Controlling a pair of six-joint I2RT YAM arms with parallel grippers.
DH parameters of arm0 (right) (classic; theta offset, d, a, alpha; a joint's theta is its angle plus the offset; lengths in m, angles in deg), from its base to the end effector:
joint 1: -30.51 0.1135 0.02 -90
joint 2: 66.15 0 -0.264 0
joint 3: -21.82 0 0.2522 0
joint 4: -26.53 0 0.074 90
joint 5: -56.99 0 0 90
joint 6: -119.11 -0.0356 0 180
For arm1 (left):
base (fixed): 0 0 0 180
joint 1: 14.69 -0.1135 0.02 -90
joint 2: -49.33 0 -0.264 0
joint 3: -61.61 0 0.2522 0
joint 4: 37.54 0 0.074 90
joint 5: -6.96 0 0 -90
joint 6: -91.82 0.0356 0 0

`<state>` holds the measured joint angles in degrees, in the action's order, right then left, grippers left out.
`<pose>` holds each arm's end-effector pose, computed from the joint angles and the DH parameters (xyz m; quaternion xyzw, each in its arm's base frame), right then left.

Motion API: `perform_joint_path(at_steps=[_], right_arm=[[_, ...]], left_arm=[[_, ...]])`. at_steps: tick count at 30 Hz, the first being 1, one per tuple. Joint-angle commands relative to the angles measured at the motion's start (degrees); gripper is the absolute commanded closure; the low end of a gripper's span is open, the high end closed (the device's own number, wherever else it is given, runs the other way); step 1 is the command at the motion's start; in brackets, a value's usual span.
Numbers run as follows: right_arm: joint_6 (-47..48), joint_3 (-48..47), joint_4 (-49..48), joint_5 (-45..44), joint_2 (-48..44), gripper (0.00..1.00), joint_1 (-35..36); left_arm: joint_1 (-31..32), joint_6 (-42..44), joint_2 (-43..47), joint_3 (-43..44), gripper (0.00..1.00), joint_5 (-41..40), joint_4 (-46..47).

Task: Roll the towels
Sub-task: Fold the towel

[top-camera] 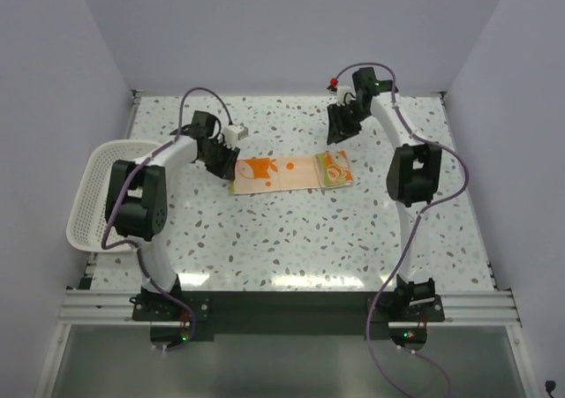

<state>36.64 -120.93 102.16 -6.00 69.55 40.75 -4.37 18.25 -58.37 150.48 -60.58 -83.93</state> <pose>0.4870 0.1044 0.2304 -0.1904 0.9372 0.2337 0.1752 0.3751 -0.0821 0.1865 0.2623 0.9224 -0.1787 0.2203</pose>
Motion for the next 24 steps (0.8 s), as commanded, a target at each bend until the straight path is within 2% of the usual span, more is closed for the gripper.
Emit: perform_joint_path(at_steps=[1, 8, 14, 16, 21, 22, 24], right_arm=[[1.17, -1.36, -3.67, -3.70, 3.78, 0.62, 1.18], [4.15, 6.55, -4.92, -7.66, 3.08, 0.67, 1.27], [7.59, 19.99, -4.21, -7.15, -5.43, 0.70, 1.19], [7.24, 25.00, -3.42, -4.86, -8.50, 0.70, 1.45], [5.30, 35.62, -0.35, 6.55, -14.49, 0.65, 3.99], [5.30, 36.43, 0.35, 10.40, -16.32, 0.61, 4.61], [4.69, 35.40, 0.80, 11.93, -17.48, 0.58, 4.44]], left_arm=[[0.66, -1.83, -2.16, 2.32, 0.70, 0.31, 0.63], [0.92, -1.75, -7.87, 5.30, 0.74, -2.23, -0.25], [1.01, -0.08, -12.17, 11.35, 0.74, -4.61, 0.54], [0.92, 0.80, -15.06, 14.61, 0.73, -4.88, 0.98], [0.83, 0.80, -21.58, 27.79, 0.57, -8.13, 4.49], [0.75, 0.54, -23.33, 32.07, 0.55, -6.91, 4.06], [0.75, 0.01, -23.26, 35.18, 0.55, -4.72, 1.61]])
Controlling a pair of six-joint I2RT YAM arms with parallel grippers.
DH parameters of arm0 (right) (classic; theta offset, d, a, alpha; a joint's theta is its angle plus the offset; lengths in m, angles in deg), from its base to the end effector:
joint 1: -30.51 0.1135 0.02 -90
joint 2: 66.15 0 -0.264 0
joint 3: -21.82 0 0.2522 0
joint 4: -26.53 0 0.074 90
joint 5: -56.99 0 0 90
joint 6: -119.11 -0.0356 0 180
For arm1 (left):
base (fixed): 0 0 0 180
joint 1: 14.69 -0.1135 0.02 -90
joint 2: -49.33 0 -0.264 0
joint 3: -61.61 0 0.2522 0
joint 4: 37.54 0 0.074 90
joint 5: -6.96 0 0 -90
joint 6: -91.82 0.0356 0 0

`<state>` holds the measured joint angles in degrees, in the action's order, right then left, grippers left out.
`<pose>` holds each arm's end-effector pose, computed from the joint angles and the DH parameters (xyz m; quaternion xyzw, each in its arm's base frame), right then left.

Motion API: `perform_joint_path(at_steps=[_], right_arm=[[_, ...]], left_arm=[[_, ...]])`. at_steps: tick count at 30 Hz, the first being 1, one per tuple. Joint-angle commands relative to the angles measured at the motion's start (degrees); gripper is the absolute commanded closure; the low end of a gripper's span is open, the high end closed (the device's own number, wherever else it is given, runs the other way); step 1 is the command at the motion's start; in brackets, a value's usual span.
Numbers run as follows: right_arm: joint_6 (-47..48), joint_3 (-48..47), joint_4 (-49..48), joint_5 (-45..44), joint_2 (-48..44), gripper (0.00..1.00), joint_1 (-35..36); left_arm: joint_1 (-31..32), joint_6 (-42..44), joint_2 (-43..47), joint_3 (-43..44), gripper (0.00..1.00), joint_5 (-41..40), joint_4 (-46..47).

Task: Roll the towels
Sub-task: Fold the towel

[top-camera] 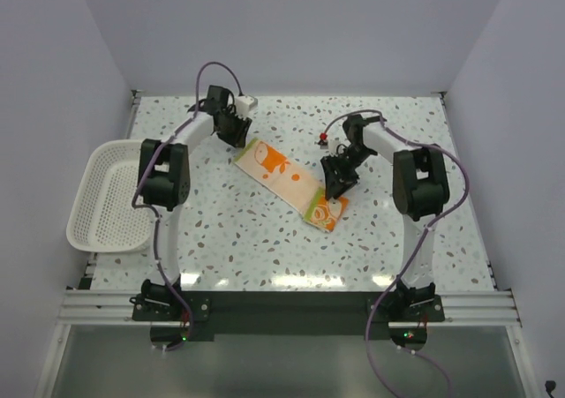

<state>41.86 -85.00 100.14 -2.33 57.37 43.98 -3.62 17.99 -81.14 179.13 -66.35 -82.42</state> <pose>0.3914 0.1124 0.1565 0.2180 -0.9394 -0.2645 0.0043 0.4835 -0.1050 0.1663 0.2629 0.9145 -0.1271 0.2801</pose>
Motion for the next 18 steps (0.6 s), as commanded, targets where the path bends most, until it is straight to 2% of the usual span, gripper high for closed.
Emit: perform_joint_path(at_steps=[1, 5, 7, 11, 14, 18], right_arm=[[-0.19, -1.68, 4.38, 8.35, -5.49, 0.56, 0.25], [0.42, -5.99, 5.53, 6.69, -5.31, 0.52, -3.80], [1.48, -6.43, 6.50, 2.66, -4.87, 0.49, -4.51], [5.61, -5.65, 9.40, 0.88, -3.82, 0.43, -4.42], [8.85, -5.03, 11.42, -0.26, -2.59, 0.43, -4.25], [11.67, -4.60, 13.71, 0.96, -0.83, 0.43, -4.16]], left_arm=[[0.00, 0.10, 0.74, 6.88, 0.55, 1.85, -0.17], [0.09, -1.13, 10.66, -3.11, 0.52, 5.63, 2.63], [0.35, -1.48, 14.36, -7.06, 0.51, 5.90, 1.33], [0.62, -2.53, 16.30, -12.87, 0.53, 6.16, -2.98], [0.79, -3.77, 17.18, -18.33, 0.53, 6.69, -1.41], [1.93, -5.26, 15.44, -19.92, 0.55, 6.87, -0.70]])
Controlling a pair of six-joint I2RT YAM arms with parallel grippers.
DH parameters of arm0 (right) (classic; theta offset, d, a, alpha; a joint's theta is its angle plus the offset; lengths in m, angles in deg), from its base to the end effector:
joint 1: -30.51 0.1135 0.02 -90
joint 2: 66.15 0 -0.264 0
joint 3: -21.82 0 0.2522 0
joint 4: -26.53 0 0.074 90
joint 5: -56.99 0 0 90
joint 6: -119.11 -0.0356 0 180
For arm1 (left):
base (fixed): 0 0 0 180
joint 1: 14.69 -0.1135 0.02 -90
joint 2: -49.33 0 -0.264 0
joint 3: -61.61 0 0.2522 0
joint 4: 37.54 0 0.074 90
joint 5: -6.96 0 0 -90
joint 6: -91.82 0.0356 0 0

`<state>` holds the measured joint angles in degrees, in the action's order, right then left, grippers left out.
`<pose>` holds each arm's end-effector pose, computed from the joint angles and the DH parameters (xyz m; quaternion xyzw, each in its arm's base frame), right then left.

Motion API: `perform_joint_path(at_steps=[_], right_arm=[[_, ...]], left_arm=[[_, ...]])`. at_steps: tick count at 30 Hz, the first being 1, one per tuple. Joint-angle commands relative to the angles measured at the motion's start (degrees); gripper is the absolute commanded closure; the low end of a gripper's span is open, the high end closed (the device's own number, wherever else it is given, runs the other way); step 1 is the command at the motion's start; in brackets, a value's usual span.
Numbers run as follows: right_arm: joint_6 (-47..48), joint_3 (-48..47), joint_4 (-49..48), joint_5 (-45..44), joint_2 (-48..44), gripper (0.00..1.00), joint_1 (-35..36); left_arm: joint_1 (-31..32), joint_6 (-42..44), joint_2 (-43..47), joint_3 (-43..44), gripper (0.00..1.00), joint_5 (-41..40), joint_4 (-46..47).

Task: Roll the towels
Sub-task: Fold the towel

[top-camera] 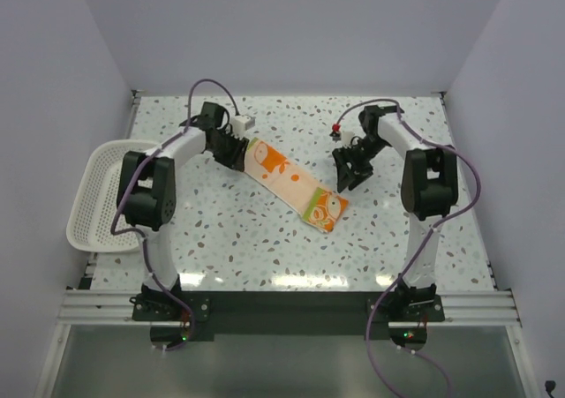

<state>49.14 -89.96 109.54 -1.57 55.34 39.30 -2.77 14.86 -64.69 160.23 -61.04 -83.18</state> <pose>0.3940 0.0797 0.1918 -0.2333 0.9337 0.2718 0.0038 0.4106 -0.1003 0.1940 0.2520 0.9177 -0.1823 0.2472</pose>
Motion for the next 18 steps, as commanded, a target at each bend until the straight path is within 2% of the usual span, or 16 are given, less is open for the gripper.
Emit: perform_joint_path(at_steps=[1, 6, 12, 18], right_arm=[[4.66, 0.81, 4.05, 0.46, 1.20, 0.43, 0.52], [5.19, 3.97, 2.47, 0.11, 1.99, 0.42, 1.04], [2.82, 7.93, -2.01, 1.34, 1.82, 0.42, 2.62], [-2.18, 12.76, -8.51, 6.17, 0.68, 0.43, 8.06]], left_arm=[[1.35, -2.31, -1.55, -0.66, 0.57, 1.38, 0.15], [2.84, -2.84, -6.03, 1.97, 0.57, 1.47, 0.85], [4.16, -4.33, -15.17, 11.72, 0.58, 3.05, 0.68], [4.16, -4.95, -27.99, 32.36, 0.57, 3.49, -1.16]])
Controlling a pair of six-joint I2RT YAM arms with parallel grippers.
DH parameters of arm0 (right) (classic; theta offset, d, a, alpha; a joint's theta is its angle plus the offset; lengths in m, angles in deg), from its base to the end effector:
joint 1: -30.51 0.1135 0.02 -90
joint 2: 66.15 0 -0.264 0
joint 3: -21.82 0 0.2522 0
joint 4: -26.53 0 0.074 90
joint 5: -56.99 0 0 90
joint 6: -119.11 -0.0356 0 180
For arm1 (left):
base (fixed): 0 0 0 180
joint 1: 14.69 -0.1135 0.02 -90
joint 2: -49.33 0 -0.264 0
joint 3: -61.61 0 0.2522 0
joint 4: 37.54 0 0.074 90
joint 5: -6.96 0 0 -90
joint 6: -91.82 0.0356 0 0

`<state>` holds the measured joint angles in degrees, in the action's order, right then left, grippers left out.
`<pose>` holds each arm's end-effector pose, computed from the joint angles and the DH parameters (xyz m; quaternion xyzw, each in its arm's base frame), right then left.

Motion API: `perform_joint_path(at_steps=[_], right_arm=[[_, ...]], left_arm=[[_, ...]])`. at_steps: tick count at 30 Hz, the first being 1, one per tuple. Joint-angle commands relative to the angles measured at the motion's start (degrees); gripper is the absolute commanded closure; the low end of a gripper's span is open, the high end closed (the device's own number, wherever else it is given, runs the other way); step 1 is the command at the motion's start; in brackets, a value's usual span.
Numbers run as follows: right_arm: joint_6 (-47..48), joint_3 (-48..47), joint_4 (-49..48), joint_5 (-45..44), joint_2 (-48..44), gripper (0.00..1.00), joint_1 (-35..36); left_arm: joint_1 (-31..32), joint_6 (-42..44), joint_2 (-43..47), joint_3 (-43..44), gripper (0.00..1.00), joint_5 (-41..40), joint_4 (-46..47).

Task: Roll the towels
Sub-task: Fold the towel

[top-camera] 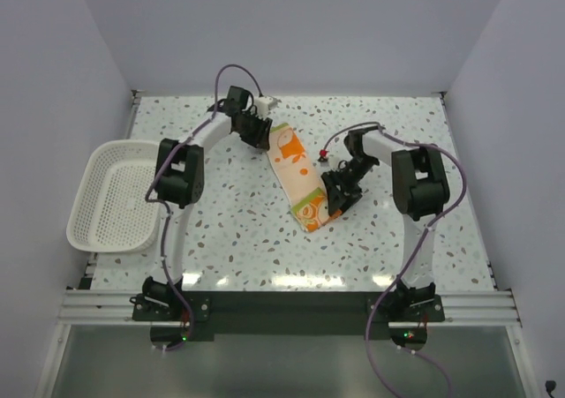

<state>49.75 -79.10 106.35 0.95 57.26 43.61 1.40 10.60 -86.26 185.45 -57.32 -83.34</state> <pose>0.3620 0.1047 0.1363 0.2460 -0.9191 -0.2965 0.0832 0.4881 -0.1569 0.1574 0.2623 0.9007 -0.2306 0.2582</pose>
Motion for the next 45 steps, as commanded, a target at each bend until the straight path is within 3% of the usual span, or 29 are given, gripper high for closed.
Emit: perform_joint_path(at_steps=[1, 5, 11, 14, 17, 22, 39, 45], right_arm=[[-3.76, 2.51, -6.11, 4.97, -1.33, 0.43, 4.73], [-6.66, 4.36, -6.74, 9.37, -2.30, 0.42, 7.29], [-7.98, 7.09, -6.64, 4.90, -11.69, 0.43, 3.69], [-12.01, 6.47, -11.73, 2.88, -16.09, 0.45, 2.98], [-16.58, 4.64, -17.80, 2.87, -15.32, 0.46, 3.33], [-18.44, -0.29, -18.77, 3.14, -8.72, 0.50, 3.68], [-22.49, 0.06, -23.44, 0.67, -3.71, 0.52, 7.02], [-21.44, 0.41, -22.21, 0.94, -3.18, 0.68, 7.11]], left_arm=[[-0.10, -0.34, -7.49, 11.17, 0.56, -0.23, -1.36], [-0.10, 2.55, -6.80, 12.80, 0.53, 0.65, -2.51], [-0.01, 2.31, 11.45, -3.89, 0.51, 3.10, 3.63], [0.16, -1.03, 15.25, -9.17, 0.52, 6.97, 5.75], [0.95, -3.06, 14.75, -11.38, 0.54, 11.02, 6.10], [2.27, -6.21, 12.98, -13.49, 0.57, 13.13, 7.76], [3.85, -8.34, 6.31, -13.14, 0.58, 12.52, 9.27], [3.85, -8.34, 4.90, -12.96, 0.60, 9.80, 8.04]])
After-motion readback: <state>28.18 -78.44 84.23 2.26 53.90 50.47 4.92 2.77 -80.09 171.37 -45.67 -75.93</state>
